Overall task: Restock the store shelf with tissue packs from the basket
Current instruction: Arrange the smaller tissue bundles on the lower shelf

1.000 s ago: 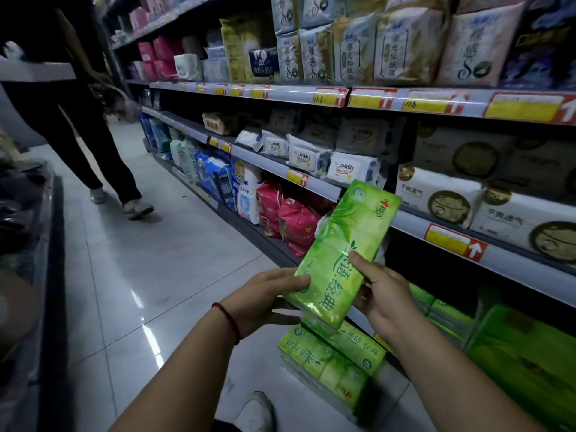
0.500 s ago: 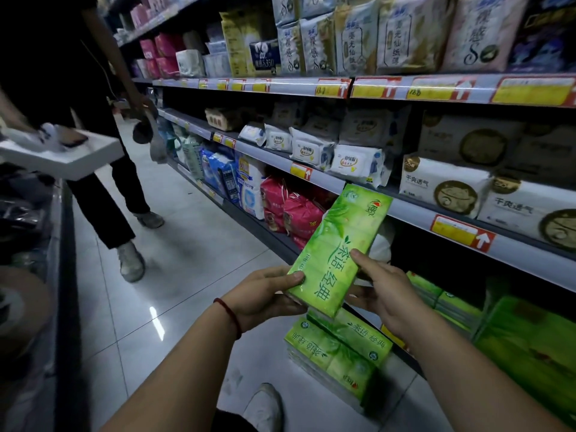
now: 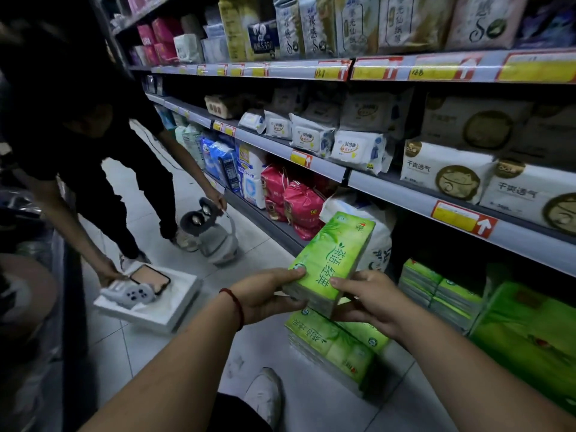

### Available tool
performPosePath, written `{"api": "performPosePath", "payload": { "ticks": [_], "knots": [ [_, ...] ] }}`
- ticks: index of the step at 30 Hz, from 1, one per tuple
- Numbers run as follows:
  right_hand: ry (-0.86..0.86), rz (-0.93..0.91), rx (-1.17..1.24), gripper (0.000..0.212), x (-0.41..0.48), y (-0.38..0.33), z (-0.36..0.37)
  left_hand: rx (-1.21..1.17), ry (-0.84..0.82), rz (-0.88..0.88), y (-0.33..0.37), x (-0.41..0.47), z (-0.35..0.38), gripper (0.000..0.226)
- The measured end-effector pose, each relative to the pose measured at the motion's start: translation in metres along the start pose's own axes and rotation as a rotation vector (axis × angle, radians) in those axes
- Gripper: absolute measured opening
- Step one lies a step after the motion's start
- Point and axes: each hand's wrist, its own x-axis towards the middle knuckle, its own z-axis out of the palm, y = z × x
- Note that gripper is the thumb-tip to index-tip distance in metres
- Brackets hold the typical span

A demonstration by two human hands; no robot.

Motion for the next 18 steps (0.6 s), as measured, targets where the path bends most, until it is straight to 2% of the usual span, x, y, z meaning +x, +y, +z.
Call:
{"api": "performPosePath", "payload": {
  "ticks": [2,6,10,14,16,18],
  "knots": [
    [0.02,0.017,0.05,0.028,0.0,-0.001,-0.006,0.02,0.034,-0.011,0.001,0.004,0.004,0.055],
    [0.077,0.018,0.023,0.027,-0.002,0.0,-0.019,0.106,0.093,-0.052,0.0,0.015,0.02,0.033],
    [0.147,0.028,-0.003,0.033,-0.001,0.003,-0.041,0.138,0.058,-0.012,-0.005,0.038,0.042,0.044],
    [0.256,-0.002,-0.032,0.036,0.003,0.008,-0.067,0.097,0.006,-0.016,-0.007,0.05,0.078,0.009],
    [0.322,-0.029,-0.046,0.037,0.004,0.01,-0.081,0.096,0.017,-0.023,-0.009,0.059,0.097,0.012],
    [0.372,-0.024,-0.041,0.044,0.005,0.013,-0.096,0.105,-0.002,-0.036,-0.012,0.07,0.113,0.026]
  ]
}}
